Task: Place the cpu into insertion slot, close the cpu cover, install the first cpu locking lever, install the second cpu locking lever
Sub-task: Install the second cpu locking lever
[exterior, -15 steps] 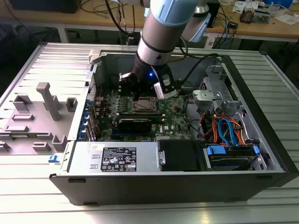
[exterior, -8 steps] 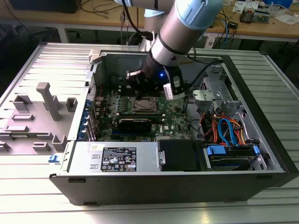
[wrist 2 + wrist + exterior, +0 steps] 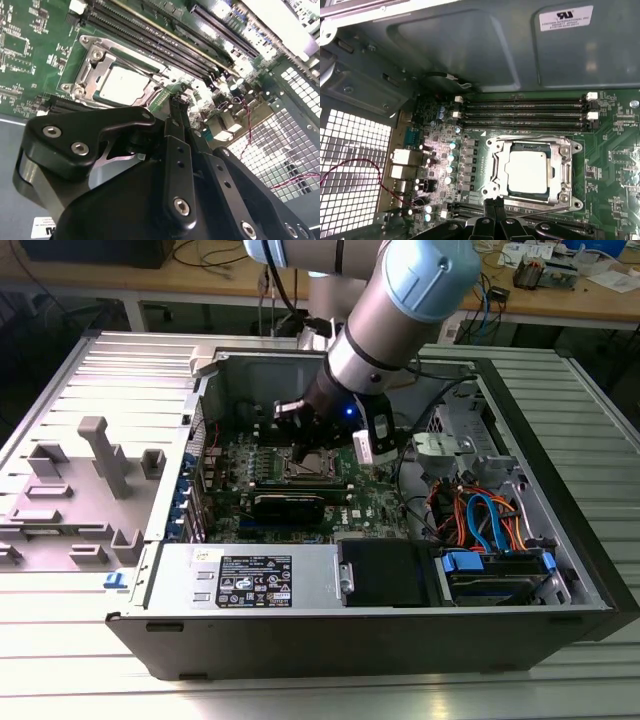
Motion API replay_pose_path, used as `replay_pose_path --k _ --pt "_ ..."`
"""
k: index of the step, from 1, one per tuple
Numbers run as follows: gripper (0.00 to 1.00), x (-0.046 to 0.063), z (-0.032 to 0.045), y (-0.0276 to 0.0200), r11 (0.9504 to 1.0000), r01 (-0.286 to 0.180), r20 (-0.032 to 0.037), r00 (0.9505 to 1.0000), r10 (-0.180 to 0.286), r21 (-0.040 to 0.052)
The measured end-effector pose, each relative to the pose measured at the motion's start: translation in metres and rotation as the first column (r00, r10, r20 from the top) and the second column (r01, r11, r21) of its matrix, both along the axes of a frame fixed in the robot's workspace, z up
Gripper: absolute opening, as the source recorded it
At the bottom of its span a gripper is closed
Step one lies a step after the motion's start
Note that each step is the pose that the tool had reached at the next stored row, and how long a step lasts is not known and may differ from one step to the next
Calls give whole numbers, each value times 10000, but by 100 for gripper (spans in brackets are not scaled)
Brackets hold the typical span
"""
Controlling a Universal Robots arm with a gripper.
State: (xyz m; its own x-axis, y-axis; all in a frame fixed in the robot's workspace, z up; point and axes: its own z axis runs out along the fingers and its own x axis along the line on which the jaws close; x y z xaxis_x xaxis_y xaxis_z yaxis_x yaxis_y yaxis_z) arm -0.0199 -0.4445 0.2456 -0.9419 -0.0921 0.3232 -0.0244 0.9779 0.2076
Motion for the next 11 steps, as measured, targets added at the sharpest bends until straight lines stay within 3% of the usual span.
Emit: replay_pose_path --k 3,11 --pt "11 0 -20 -37 10000 27 -18 10000 -27 -8" --pt "11 -9 -178 -52 10000 38 -35 10000 -38 -10"
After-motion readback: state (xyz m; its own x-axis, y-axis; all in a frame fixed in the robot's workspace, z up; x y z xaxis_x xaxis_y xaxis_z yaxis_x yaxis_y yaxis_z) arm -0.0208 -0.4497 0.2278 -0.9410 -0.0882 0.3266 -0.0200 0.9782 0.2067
